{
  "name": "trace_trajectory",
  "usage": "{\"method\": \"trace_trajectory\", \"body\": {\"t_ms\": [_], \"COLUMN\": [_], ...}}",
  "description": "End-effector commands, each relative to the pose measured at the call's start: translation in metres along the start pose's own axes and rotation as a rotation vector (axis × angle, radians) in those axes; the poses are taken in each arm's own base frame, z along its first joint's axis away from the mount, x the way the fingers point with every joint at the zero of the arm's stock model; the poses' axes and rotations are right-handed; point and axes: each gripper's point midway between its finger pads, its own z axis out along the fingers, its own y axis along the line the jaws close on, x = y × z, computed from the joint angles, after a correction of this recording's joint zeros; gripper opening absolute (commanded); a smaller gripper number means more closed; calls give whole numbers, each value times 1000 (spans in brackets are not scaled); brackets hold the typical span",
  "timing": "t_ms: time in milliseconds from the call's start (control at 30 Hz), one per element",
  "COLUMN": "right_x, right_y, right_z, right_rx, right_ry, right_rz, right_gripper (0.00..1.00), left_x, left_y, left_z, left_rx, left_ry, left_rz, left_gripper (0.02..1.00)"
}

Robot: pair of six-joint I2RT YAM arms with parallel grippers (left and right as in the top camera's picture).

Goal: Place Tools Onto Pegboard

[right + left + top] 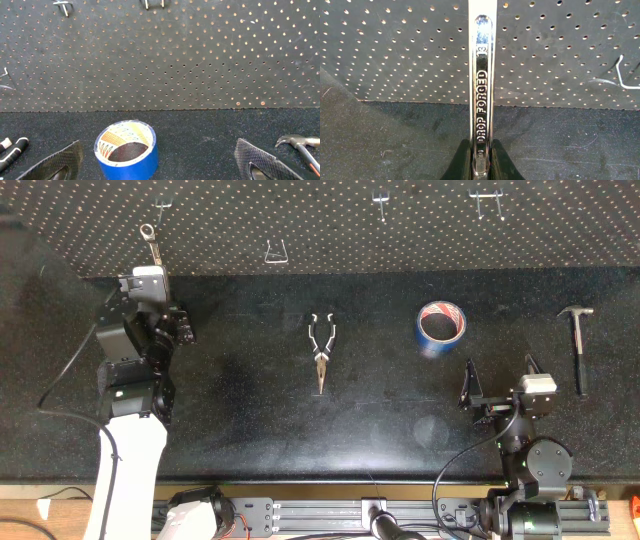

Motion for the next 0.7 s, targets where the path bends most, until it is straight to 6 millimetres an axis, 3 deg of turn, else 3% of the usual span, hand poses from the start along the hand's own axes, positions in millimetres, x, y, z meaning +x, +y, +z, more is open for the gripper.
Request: {"method": "trace_trajectory", "body": {"t_ms": [33, 200, 700], "right_x": [1, 1, 1], "right_y": [1, 1, 1], "right_z": [0, 0, 0], "right_rx": [-1, -1, -1], "right_ry": [0, 0, 0], "right_rz": [8, 8, 8], "right_gripper": [996, 996, 996], "left_x": [-13, -2, -9], "left_y": [-1, -2, 0], "left_z": [6, 20, 37], "left_rx": [16, 20, 16], "left_ry": [-19, 20, -16], "left_rz": [-13, -15, 40], "left_gripper": [29, 27, 29]}}
